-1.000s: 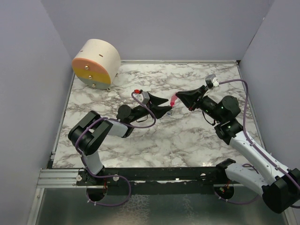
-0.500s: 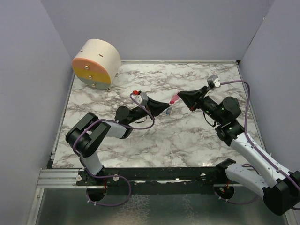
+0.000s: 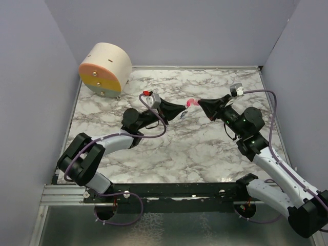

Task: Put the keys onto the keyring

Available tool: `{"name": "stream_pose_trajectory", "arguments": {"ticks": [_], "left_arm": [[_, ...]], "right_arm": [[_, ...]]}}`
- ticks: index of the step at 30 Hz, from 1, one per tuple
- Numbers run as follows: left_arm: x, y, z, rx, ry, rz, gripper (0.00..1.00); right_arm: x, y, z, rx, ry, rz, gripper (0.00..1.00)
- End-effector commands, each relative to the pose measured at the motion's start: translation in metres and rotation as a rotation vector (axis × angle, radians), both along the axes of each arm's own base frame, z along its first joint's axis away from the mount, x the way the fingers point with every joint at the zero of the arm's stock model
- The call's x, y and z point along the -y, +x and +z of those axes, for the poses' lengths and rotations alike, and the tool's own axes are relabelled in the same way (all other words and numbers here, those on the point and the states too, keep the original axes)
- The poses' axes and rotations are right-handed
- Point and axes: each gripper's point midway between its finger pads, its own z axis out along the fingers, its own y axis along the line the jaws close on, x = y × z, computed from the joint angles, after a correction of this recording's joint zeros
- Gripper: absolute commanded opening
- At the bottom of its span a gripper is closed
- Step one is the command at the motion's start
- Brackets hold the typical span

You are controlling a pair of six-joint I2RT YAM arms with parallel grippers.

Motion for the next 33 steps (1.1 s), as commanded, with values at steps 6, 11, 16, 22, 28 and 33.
{"name": "stream_pose_trajectory", "arguments": {"ticks": [6,11,16,22,28,33], "left_arm": [[0.003,0.015,-0.009,-0.169,0.19,0.033,0.0],[0.004,0.024,-0.014,-0.283,0.238,0.058,0.0],[0.007,0.035,-0.02,-0.402,0.284,0.083,0.0],[0.006,0.043,-0.033,-0.51,0.367,0.126,0.0],[0.005,0.041,-0.042,-0.564,0.432,0.119,0.0],[0.006,0.04,-0.047,-0.607,0.471,0.106,0.0]], "right_arm": [[0.027,0.001,-0.009,-0.024,0.003,-0.142,0.44],[0.033,-0.005,-0.015,-0.02,-0.018,-0.154,0.48],[0.034,-0.002,-0.031,-0.059,-0.061,-0.162,0.52],[0.065,0.016,-0.054,-0.193,-0.076,-0.378,0.6],[0.076,0.018,-0.056,-0.204,-0.077,-0.442,0.65],[0.051,0.011,-0.051,-0.136,-0.099,-0.283,0.6]]}}
